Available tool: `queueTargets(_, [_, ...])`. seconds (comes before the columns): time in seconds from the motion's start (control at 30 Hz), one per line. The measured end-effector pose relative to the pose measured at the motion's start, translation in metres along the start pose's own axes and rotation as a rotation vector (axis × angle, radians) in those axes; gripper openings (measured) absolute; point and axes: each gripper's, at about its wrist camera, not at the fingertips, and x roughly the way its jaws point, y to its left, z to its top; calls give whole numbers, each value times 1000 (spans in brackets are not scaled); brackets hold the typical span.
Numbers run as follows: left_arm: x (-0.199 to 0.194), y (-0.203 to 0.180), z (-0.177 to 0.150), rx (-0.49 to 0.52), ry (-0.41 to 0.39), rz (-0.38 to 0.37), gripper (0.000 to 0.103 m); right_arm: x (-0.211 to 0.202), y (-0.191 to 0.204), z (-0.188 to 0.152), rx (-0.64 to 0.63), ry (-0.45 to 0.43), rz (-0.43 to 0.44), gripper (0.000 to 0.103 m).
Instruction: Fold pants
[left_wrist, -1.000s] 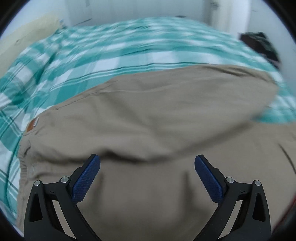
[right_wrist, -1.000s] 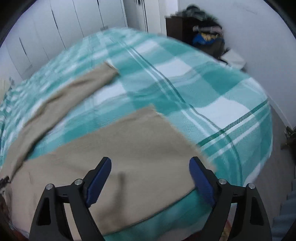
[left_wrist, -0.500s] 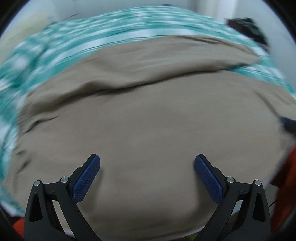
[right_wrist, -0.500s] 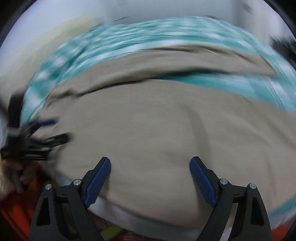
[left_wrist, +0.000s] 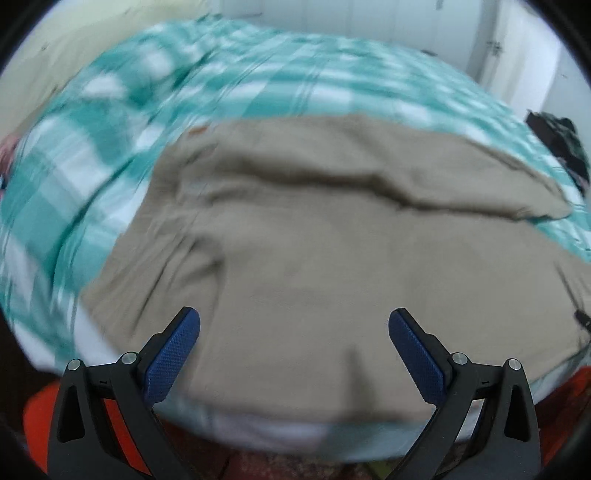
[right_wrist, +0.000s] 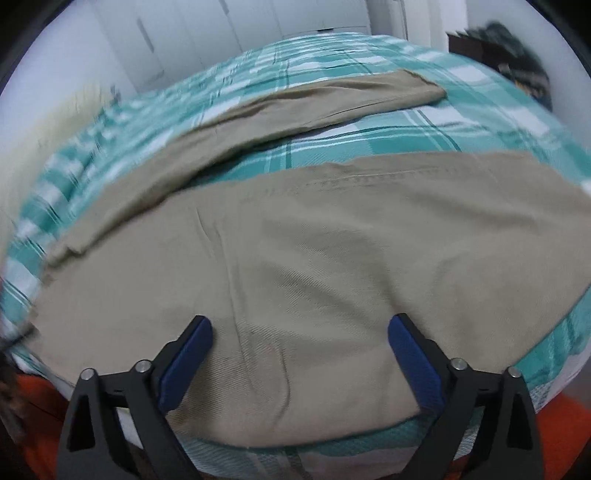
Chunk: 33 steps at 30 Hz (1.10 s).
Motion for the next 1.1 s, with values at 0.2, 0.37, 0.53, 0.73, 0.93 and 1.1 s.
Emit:
queueTargets(0.2, [13, -24, 91, 17, -141, -34, 102, 5, -7, -13, -22, 11, -46, 102])
queueTargets(0.37, [72, -18, 133, 17, -121, 43, 102, -3, -4, -4, -22, 75, -55, 102])
queueTargets(0.53, [160, 21, 107, -3, 34, 109, 102, -29, 10, 41, -57, 69, 50, 102])
queueTargets(0.73, [156, 22, 94, -6, -64, 116, 102, -10, 42, 147, -191, -9, 113, 102])
queueTargets(0.93, [156, 21, 94, -6, -72, 120, 102, 99, 63, 222, -302, 6, 145, 102])
queueTargets(1.1, [158, 18, 92, 0, -77, 136, 102, 167, -30, 246, -219, 66, -7, 100])
